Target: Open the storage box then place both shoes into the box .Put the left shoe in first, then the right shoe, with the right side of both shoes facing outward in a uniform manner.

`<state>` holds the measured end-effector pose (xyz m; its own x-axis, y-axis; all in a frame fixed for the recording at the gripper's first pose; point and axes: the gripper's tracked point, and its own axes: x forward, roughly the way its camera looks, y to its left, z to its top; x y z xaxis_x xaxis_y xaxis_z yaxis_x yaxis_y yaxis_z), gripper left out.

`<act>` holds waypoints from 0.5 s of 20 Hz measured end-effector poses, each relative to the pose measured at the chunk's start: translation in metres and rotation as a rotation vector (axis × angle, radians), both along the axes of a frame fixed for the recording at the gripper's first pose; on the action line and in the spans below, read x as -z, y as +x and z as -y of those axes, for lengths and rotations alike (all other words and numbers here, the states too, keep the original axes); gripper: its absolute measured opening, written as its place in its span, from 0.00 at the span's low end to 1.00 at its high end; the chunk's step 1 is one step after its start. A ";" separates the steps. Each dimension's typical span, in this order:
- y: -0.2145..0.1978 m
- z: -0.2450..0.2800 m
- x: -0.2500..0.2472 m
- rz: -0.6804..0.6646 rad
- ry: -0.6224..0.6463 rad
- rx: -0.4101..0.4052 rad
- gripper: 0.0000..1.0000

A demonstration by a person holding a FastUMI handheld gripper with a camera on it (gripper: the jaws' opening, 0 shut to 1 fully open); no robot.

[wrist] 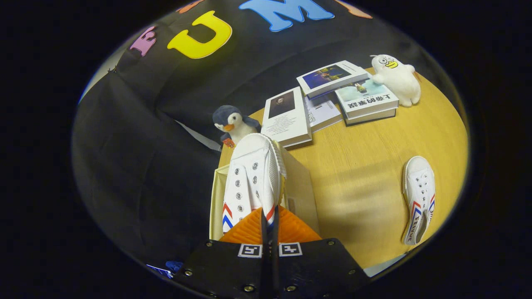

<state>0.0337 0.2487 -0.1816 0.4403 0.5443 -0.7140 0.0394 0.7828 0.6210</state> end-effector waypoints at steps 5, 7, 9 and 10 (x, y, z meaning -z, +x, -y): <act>0.001 -0.040 0.017 -0.010 -0.023 -0.031 0.01; -0.004 -0.056 0.029 -0.022 -0.043 -0.049 0.00; -0.009 -0.069 0.041 -0.039 -0.060 -0.062 0.00; -0.011 -0.074 0.047 -0.045 -0.071 -0.062 0.00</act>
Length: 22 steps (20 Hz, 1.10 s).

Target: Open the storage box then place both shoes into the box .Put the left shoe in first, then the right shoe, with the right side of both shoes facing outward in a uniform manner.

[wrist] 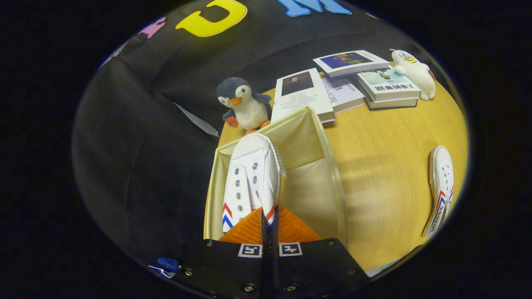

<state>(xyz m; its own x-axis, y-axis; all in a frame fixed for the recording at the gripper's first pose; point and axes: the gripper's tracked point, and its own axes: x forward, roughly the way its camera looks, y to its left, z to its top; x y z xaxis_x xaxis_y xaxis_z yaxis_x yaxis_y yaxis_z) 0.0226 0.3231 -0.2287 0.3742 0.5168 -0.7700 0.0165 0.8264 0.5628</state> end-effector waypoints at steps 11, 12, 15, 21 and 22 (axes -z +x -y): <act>-0.002 -0.034 0.048 -0.060 -0.096 -0.011 0.01; -0.005 -0.036 0.052 -0.073 -0.106 -0.026 0.00; -0.012 -0.043 0.063 -0.085 -0.132 -0.064 0.00; -0.009 -0.056 0.035 0.012 -0.049 -0.136 1.00; -0.007 -0.051 0.029 0.038 -0.064 -0.152 0.99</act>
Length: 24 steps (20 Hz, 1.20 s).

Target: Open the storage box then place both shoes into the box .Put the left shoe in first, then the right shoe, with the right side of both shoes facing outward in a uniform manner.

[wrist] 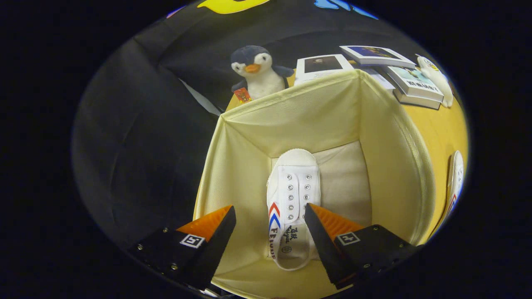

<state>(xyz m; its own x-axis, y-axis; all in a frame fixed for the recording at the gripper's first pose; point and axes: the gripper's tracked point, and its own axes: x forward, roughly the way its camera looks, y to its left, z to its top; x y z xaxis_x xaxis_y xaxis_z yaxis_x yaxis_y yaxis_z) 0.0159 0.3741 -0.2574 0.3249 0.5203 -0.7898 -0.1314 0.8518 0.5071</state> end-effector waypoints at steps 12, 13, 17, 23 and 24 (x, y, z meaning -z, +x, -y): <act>0.025 0.103 -0.074 0.225 -0.037 0.025 0.99; 0.027 0.116 -0.073 0.223 -0.040 0.042 0.99; 0.028 0.174 -0.067 0.225 -0.088 0.103 0.99; 0.021 0.251 -0.049 0.218 -0.172 0.169 0.99; 0.020 0.261 -0.047 0.214 -0.179 0.180 0.99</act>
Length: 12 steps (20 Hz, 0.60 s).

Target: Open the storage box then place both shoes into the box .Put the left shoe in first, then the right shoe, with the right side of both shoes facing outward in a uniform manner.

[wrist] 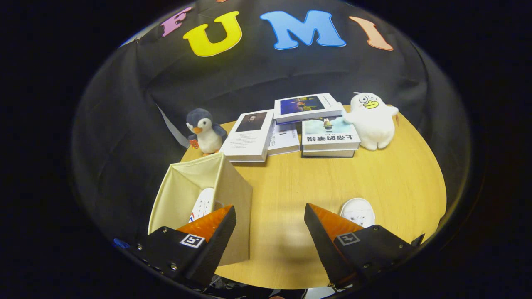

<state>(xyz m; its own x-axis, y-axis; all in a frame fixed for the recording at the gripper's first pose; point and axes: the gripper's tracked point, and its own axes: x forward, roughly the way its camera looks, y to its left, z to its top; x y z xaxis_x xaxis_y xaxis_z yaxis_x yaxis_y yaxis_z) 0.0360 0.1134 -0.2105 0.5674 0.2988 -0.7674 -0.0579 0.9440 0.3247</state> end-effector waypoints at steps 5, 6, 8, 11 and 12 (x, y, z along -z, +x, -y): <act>-0.010 0.047 0.015 -0.039 -0.025 0.051 0.99; -0.013 0.055 0.019 -0.047 -0.029 0.061 0.99; -0.017 0.072 0.028 -0.062 -0.042 0.077 0.99; -0.025 0.093 0.044 -0.091 -0.064 0.089 0.99; -0.029 0.101 0.050 -0.103 -0.077 0.091 0.99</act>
